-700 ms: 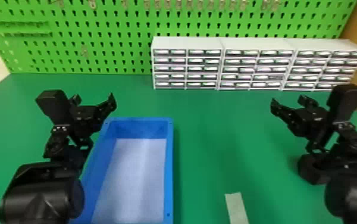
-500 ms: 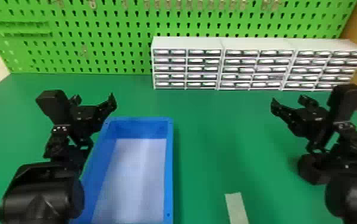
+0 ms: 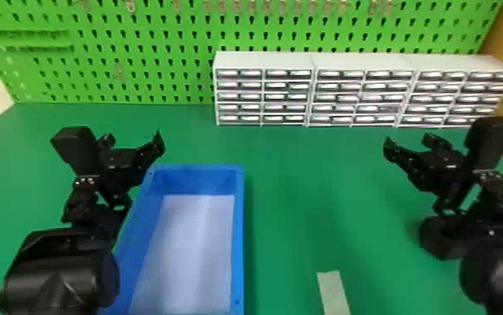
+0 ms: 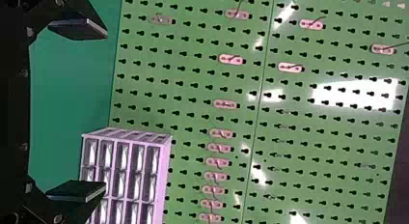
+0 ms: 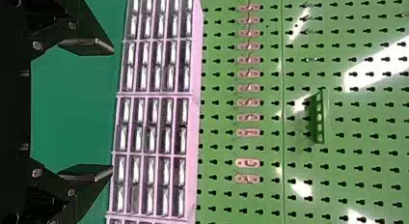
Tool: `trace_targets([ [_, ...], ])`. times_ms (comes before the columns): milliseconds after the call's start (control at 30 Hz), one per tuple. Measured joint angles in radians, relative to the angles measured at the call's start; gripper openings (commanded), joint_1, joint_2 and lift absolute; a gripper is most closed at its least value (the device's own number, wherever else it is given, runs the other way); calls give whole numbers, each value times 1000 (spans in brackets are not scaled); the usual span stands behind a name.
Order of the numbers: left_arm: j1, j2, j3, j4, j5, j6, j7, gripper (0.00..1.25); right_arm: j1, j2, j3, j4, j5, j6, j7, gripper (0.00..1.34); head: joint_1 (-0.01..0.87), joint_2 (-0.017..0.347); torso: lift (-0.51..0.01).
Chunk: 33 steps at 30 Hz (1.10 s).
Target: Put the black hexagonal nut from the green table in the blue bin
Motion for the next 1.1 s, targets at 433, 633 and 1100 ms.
trace_targets([
  [433, 0, 0, 1, 1, -5, 0, 0, 1075, -18, 2, -39, -113, -20, 188, -79, 934, 686, 51, -97],
  [633, 0, 0, 0, 1, -8, 0, 0, 1075, -34, -7, -73, -170, -33, 337, -117, 934, 686, 51, -97],
  [1100, 0, 0, -1, 1, -13, 0, 0, 1075, -76, -51, -157, -224, -65, 636, -130, 933, 686, 51, -97],
])
